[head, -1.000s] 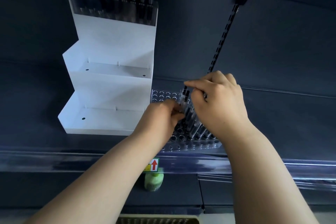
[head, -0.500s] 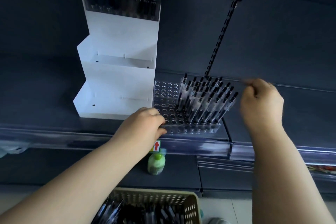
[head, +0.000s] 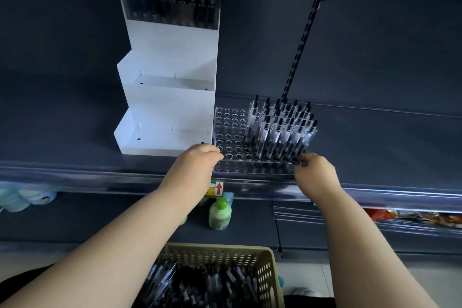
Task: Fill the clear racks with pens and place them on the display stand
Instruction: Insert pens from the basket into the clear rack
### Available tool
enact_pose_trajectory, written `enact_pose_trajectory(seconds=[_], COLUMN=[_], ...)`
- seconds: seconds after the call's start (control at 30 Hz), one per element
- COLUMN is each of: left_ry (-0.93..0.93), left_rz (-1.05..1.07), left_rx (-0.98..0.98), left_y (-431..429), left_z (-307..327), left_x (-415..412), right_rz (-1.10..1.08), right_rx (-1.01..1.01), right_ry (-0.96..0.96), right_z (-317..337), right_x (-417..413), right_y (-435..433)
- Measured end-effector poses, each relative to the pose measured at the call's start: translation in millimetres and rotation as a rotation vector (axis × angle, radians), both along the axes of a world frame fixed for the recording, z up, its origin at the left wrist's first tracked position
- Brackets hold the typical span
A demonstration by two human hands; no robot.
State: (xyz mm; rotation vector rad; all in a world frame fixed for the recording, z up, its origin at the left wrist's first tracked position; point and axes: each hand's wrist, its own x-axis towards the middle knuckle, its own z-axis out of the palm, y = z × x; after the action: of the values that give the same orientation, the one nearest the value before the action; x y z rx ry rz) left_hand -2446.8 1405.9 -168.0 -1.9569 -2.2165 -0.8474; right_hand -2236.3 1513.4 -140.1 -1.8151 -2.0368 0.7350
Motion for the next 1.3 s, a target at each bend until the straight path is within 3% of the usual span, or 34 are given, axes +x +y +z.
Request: enact_pose_trajectory(seconds=[0.5, 0.7, 0.93, 1.13, 1.3], left_ry=[0.014, -0.105, -0.168, -0.026, -0.004], left_rz=[0.013, 0.034, 0.121, 0.15, 0.221], left_rx=[0.001, -0.22, -0.533, -0.89, -0.848], left_y=[-51.5, -93.8, -143.7, -173.5, -171.6], left_z=[8.8, -21.6, -68.8, -99.2, -112.7], left_x=[16.2, 27.6, 37.4, 35.0, 29.4], right_rz=[-0.003, 0.201, 0.338, 0.43, 0.487], right_rx=[0.119, 0.036, -0.198, -0.329, -0.286], right_ry=[-0.105, -0.112, -0.334, -0.374, -0.366], right_z=[3.2, -26.0, -94.5, -125.2, -131.4], right_x=[-5.0, -19.6, -27.1, -27.3, -41.0], right_y=[-52.4, -113.6, -189.0, -218.7, -210.8])
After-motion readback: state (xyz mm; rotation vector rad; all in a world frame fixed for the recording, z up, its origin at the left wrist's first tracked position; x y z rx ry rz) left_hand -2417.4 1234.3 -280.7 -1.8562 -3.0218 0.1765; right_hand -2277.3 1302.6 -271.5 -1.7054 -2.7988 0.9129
